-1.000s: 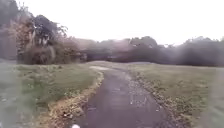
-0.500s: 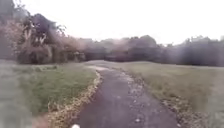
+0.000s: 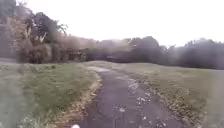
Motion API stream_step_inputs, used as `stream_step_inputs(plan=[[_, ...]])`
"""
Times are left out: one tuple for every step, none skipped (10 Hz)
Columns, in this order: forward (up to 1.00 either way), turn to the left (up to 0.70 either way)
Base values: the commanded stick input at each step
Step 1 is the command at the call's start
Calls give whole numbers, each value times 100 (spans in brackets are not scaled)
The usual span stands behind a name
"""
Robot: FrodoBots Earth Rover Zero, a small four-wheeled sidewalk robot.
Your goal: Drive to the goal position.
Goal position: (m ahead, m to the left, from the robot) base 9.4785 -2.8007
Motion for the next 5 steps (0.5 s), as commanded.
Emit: stream_step_inputs(plan=[[85,-11],[85,-18],[85,-21],[85,-4],[85,0]])
